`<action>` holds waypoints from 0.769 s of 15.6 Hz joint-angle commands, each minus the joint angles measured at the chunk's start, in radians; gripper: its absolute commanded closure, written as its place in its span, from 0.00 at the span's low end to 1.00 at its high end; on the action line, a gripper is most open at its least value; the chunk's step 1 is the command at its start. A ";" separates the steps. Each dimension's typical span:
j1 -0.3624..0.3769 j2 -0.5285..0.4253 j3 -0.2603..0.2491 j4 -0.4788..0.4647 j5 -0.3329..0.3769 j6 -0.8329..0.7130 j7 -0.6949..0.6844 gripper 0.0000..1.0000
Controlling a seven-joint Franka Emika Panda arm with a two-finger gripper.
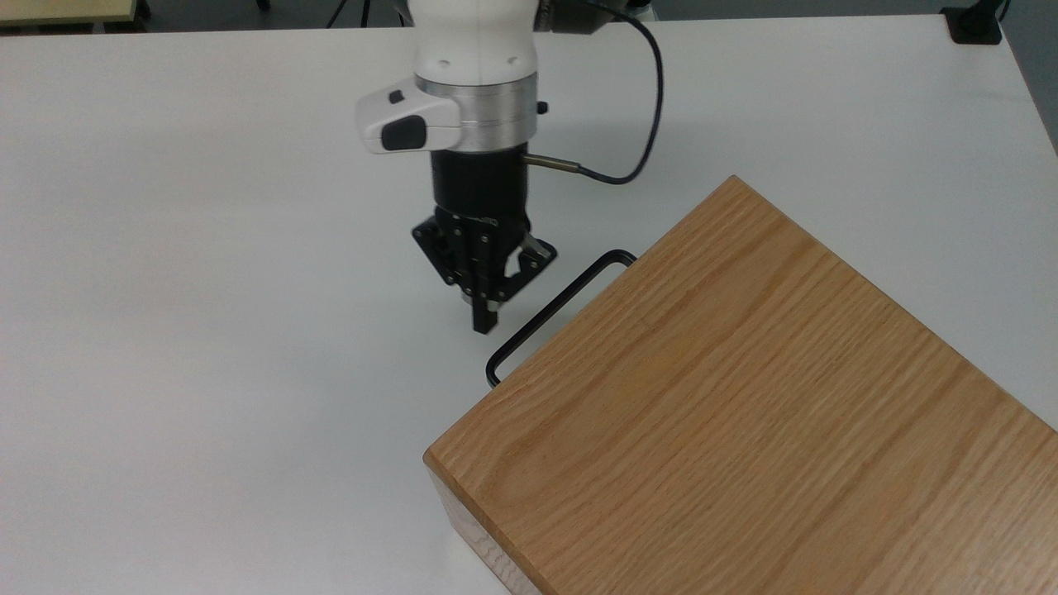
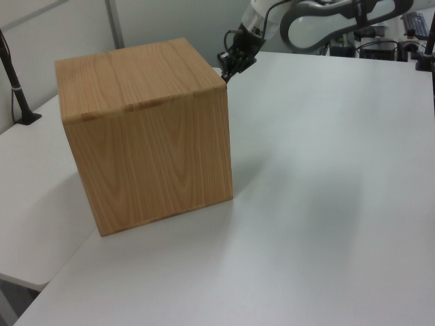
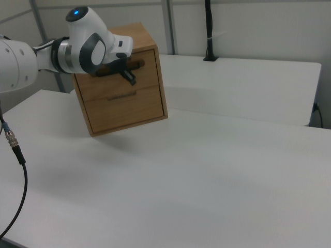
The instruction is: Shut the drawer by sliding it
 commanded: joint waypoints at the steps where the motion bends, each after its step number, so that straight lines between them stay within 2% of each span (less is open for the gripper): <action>1: -0.044 -0.095 0.000 -0.036 0.005 -0.220 -0.123 1.00; 5: -0.100 -0.190 0.000 -0.056 0.006 -0.450 -0.142 1.00; 6: -0.107 -0.222 0.000 -0.057 0.003 -0.525 -0.144 0.94; 7: -0.108 -0.252 0.000 -0.069 0.003 -0.567 -0.151 0.82; 8: -0.131 -0.309 0.000 -0.106 0.005 -0.598 -0.160 0.64; 10: -0.137 -0.381 0.000 -0.174 0.006 -0.602 -0.165 0.09; 11: -0.134 -0.409 -0.001 -0.203 0.006 -0.612 -0.167 0.00; 12: -0.133 -0.431 -0.004 -0.220 0.006 -0.621 -0.170 0.00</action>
